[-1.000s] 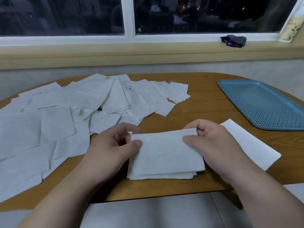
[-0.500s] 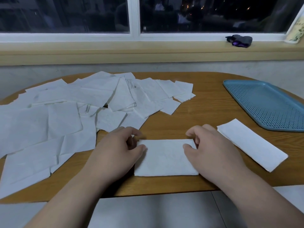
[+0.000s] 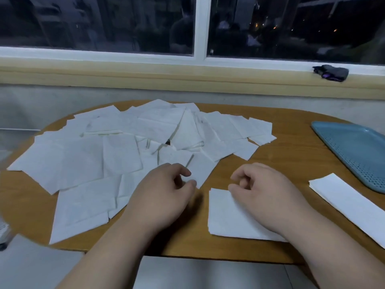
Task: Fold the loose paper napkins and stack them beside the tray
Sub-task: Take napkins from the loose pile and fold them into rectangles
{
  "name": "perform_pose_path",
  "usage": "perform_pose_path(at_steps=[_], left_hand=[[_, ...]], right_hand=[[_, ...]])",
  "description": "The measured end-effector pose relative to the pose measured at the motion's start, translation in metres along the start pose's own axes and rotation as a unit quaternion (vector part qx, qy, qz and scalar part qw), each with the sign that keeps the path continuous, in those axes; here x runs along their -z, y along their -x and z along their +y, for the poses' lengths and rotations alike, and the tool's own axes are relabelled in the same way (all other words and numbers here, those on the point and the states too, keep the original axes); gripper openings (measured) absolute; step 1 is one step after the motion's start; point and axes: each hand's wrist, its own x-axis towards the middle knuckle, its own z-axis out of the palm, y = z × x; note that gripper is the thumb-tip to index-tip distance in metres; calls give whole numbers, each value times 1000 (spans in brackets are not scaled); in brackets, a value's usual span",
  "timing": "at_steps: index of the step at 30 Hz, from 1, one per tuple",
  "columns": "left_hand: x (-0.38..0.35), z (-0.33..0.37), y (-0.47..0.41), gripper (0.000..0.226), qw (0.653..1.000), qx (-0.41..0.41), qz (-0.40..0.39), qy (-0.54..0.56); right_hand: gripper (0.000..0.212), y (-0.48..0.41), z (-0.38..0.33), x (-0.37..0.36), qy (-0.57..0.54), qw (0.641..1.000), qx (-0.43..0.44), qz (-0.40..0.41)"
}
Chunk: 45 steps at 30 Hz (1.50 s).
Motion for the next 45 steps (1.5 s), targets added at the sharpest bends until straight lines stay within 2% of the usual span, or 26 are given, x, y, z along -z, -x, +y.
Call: perform_pose_path(at_steps=[5, 12, 17, 22, 25, 28, 33, 38, 42, 45], left_hand=[[17, -17, -4, 16, 999, 30, 39, -2], [35, -37, -9, 17, 995, 56, 78, 15], [39, -44, -12, 18, 994, 53, 95, 11], [43, -49, -14, 20, 994, 54, 94, 17], [44, -50, -15, 20, 994, 56, 96, 20], [45, -50, -14, 19, 993, 54, 99, 20], [44, -51, -13, 22, 993, 28, 109, 23], [33, -41, -7, 56, 991, -48, 128, 18], [17, -19, 7, 81, 990, -124, 58, -18], [2, 2, 22, 79, 983, -173, 0, -68]], right_hand=[[11, -48, -50, -13, 18, 998, 48, -34], [32, -117, -104, -49, 99, 987, 126, -27], [42, -156, -119, -73, 156, 978, 135, -40], [34, -173, -128, -92, 207, 966, 149, -52], [19, -177, -130, -97, 238, 956, 172, -32], [18, -179, -129, -94, 236, 956, 176, -2], [14, -157, -121, -61, 191, 963, 186, 45], [13, -96, -90, -10, 158, 967, 180, 87], [8, -24, -54, 19, 135, 976, 134, 105], [13, 27, -30, 32, 108, 979, 112, 134]])
